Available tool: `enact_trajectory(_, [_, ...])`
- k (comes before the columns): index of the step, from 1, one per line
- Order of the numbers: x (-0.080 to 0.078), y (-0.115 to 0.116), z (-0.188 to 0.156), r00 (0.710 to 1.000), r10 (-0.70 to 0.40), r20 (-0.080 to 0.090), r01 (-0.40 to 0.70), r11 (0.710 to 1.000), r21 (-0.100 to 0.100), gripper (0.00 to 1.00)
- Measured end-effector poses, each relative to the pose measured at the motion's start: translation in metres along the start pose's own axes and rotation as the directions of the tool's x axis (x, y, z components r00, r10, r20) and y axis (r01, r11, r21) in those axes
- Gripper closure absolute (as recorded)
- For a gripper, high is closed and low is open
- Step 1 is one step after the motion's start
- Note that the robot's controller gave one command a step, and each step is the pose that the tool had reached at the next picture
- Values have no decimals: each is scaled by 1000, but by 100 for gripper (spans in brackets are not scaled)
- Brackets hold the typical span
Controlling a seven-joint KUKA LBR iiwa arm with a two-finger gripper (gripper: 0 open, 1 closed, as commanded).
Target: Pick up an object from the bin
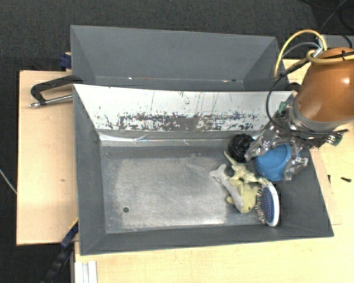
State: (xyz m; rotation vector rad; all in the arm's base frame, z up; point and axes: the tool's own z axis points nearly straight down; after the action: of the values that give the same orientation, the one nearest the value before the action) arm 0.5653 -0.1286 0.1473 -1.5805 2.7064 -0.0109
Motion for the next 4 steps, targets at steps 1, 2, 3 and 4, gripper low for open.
enact_trajectory(1, [18, -15, -57, 987, -163, 2, 163, 987, 0, 0])
enact_trajectory(2, [17, 26, 53, 953, -302, 12, 301, 953, 9, 0])
enact_trajectory(3, [17, 26, 55, 953, -304, 11, 304, 953, 7, 100])
enact_trajectory(4, [7, 23, -51, 945, -327, 3, 327, 945, 1, 100])
